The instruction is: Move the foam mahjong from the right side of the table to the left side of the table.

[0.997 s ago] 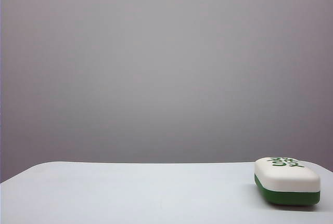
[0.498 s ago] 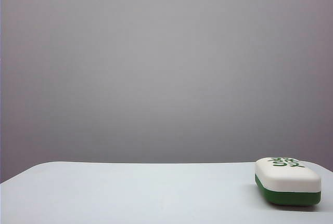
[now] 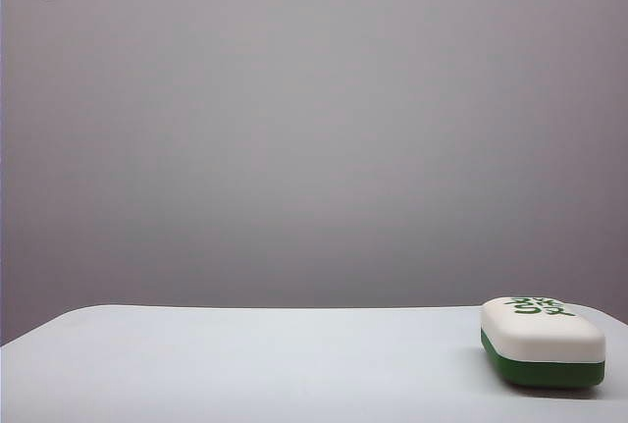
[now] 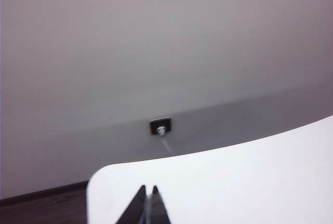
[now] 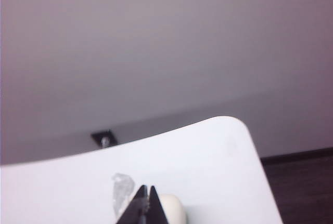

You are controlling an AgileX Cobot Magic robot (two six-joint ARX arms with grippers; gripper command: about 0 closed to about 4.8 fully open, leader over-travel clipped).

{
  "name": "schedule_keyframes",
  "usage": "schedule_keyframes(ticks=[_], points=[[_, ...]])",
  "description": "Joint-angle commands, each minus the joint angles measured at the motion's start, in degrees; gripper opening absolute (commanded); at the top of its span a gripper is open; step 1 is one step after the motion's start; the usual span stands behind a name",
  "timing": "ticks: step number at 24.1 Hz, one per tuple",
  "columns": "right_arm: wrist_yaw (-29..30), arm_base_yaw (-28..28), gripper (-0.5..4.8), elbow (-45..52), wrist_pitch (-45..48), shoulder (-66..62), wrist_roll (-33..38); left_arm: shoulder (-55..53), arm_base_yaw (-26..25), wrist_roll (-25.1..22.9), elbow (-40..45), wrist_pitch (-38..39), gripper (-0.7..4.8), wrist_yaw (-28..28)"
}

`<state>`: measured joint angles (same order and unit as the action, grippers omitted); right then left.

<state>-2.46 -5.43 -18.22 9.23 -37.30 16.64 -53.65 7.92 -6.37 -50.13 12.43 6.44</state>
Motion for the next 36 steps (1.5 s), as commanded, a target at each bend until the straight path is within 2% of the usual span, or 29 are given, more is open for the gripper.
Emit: schedule_keyframes(ticks=[1, 5, 8, 12, 14, 18, 22, 23, 24, 27, 36], points=[[7.5, 2.1, -0.05, -8.9, -1.9, -10.9, -3.0, -0.7, 0.0, -4.2, -4.5, 4.6, -0.05, 0.0], [14.8, 5.6, -0.05, -18.8, -9.3, -21.9, -6.1, -0.8, 0.0, -4.2, -8.3, 10.3, -0.05, 0.4], [17.7, 7.6, -0.05, -25.6, -14.6, -30.4, -9.0, -1.2, 0.0, -4.7, -12.1, 16.8, -0.05, 2.3], [18.5, 7.7, -0.05, -29.6, -17.9, -36.9, -12.4, -2.5, 0.0, -5.9, -15.4, 21.9, -0.05, 5.8], [20.9, 7.6, -0.05, -30.3, -18.6, -39.8, -13.7, -4.0, 0.0, -6.0, -16.9, 24.6, -0.05, 8.0], [22.4, 7.7, -0.05, -30.5, -20.1, -46.2, -14.1, -8.5, 0.0, -8.8, -19.1, 30.6, -0.05, 8.8], [22.3, 7.7, -0.05, -30.4, -20.3, -51.0, -15.3, -12.0, 0.0, -11.9, -19.4, 33.5, -0.05, 9.3], [22.3, 7.7, -0.05, -30.4, -20.2, -52.1, -15.3, -12.5, 0.0, -13.2, -19.4, 34.1, -0.05, 10.1], [22.4, 7.7, -0.05, -30.4, -20.2, -54.1, -15.4, -13.6, 0.0, -15.3, -19.4, 34.4, -0.05, 13.2], [22.3, 7.7, -0.05, -30.4, -20.1, -57.4, -15.4, -14.1, 0.0, -15.7, -19.4, 34.4, -0.05, 15.9], [22.1, 7.6, -0.05, -30.4, -19.0, -64.0, -15.4, -14.1, 0.0, -16.6, -19.4, 34.2, -0.05, 15.3]])
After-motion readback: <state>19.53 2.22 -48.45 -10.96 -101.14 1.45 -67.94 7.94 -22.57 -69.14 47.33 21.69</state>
